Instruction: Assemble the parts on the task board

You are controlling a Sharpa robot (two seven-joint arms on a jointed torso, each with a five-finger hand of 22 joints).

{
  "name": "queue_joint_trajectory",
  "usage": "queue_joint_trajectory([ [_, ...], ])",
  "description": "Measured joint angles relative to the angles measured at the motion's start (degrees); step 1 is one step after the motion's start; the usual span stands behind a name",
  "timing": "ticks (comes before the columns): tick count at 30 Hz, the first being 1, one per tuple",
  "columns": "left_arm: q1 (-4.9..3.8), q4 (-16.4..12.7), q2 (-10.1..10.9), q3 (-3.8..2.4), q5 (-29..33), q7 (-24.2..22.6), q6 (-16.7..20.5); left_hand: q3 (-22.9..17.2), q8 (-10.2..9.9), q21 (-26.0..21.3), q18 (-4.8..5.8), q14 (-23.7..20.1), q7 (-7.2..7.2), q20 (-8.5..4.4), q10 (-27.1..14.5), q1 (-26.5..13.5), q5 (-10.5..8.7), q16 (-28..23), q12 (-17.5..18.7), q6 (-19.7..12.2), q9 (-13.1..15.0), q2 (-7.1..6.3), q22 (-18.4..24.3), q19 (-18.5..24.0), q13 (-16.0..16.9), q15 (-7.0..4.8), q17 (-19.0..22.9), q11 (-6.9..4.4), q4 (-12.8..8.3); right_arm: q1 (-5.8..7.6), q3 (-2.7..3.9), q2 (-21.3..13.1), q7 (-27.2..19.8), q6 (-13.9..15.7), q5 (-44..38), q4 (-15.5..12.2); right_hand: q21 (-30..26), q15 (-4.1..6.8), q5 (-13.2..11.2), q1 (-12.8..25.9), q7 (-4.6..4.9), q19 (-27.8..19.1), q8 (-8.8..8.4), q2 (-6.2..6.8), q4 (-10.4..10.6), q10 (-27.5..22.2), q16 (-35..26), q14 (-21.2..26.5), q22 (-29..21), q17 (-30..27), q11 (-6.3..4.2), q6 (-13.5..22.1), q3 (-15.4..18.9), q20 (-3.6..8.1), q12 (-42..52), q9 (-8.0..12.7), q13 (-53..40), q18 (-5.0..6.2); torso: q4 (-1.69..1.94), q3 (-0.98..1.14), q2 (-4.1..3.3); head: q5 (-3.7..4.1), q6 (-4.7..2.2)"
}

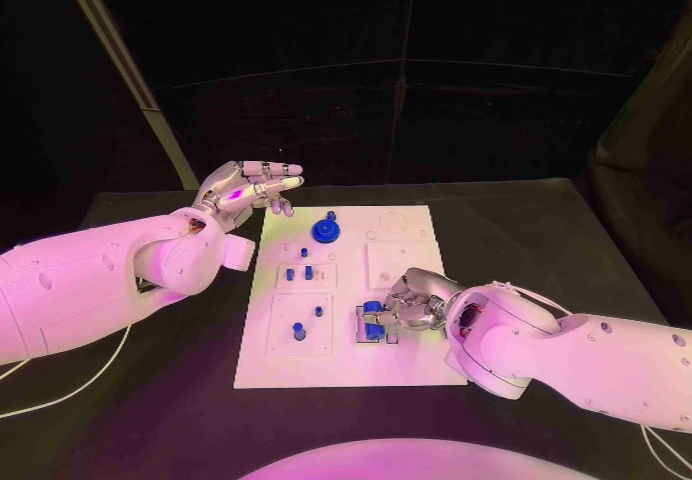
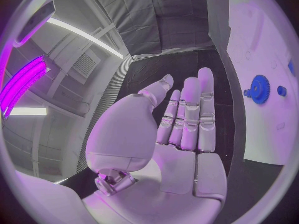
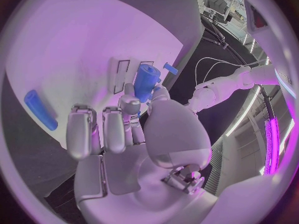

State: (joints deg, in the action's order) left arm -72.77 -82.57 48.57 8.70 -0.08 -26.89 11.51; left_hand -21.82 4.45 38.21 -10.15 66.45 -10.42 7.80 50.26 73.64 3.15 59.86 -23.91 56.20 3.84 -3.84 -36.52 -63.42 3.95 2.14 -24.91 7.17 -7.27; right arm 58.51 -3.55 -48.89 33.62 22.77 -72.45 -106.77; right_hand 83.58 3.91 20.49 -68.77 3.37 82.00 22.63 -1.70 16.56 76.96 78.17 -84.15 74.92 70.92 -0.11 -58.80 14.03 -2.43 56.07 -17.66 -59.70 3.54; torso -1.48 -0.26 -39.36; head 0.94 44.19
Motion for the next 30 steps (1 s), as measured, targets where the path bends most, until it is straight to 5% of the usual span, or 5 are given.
queue_joint_trajectory([
  [5,0.00,-0.02,0.03,0.00,0.00,0.02,-0.01,0.00,0.00,0.00,0.00,0.00,0.00,0.00,0.00,0.00,0.00,0.00,0.00,0.00,0.00,0.00,0.00,0.00,0.00,0.00,0.00,0.00,0.00,-0.02,-0.01,0.30,0.45,0.13,-0.73,0.29,-0.45,0.00,-13.80,4.40,0.23,0.00,0.01,1.33,0.06,-0.31,-0.53,0.00,0.00,-0.62,-0.31,0.23,2.17,0.00,-2.24,-0.62,0.86,0.00,-0.01,0.01,0.02,-0.12,0.02],
  [8,0.00,-0.03,0.05,0.00,0.00,0.02,-0.02,0.00,0.00,0.00,0.00,0.00,0.00,0.00,0.00,0.00,0.00,0.00,0.00,0.00,0.00,0.00,0.00,0.00,0.00,0.00,0.00,0.00,0.00,-0.02,-0.01,0.38,0.60,0.23,-1.10,0.37,-0.58,0.00,-17.04,7.62,0.43,-0.20,0.01,4.15,0.35,-0.74,-0.87,0.00,0.00,-0.88,-0.31,0.44,0.49,0.20,-3.83,-1.05,1.64,0.00,-0.02,0.02,0.03,-0.18,0.05],
  [11,0.00,-0.03,0.06,0.00,0.00,0.03,-0.02,0.00,0.00,0.00,0.00,0.00,0.00,0.00,0.00,0.00,0.00,0.00,0.00,0.00,0.00,0.00,-0.01,0.00,0.00,0.00,0.00,0.00,0.00,-0.02,-0.01,0.43,0.68,0.28,-1.45,0.39,-0.72,0.00,-17.30,9.62,0.64,-0.24,0.01,6.15,0.37,-1.15,-1.32,0.00,0.00,-1.17,-0.09,0.64,-1.52,0.17,-5.32,-1.36,2.52,-0.01,-0.03,0.02,0.04,-0.21,0.06],
  [16,0.00,-0.04,0.09,0.00,0.00,0.04,-0.03,0.00,0.00,0.00,0.00,0.00,0.00,0.00,0.00,0.00,0.00,0.00,0.00,0.00,0.00,0.00,-0.01,0.00,0.00,0.00,-0.01,0.00,0.00,-0.02,-0.01,0.40,0.75,0.25,-1.91,0.40,-0.93,0.00,-17.30,9.97,0.64,-0.42,0.00,6.50,0.31,-1.13,-1.32,0.00,0.00,-1.25,-0.10,0.64,-2.78,-0.01,-6.00,-1.48,2.98,-0.01,-0.05,0.03,0.07,-0.25,0.12],
  [30,0.00,-0.14,0.42,0.00,0.00,0.09,-0.05,0.00,0.00,0.00,0.00,0.00,0.00,0.00,0.00,0.00,0.00,0.00,0.00,0.00,0.00,0.00,-0.01,0.00,0.00,0.00,-0.01,0.00,0.00,-0.01,0.00,-5.61,-2.37,1.27,-2.32,-2.29,-0.93,0.00,-7.71,-0.81,1.22,-0.42,-0.94,3.18,-2.83,-1.34,-1.54,0.00,-0.01,-1.12,0.11,2.38,-4.81,-0.01,-7.26,-2.06,2.87,0.00,-0.15,0.03,0.10,-0.14,0.11],
])
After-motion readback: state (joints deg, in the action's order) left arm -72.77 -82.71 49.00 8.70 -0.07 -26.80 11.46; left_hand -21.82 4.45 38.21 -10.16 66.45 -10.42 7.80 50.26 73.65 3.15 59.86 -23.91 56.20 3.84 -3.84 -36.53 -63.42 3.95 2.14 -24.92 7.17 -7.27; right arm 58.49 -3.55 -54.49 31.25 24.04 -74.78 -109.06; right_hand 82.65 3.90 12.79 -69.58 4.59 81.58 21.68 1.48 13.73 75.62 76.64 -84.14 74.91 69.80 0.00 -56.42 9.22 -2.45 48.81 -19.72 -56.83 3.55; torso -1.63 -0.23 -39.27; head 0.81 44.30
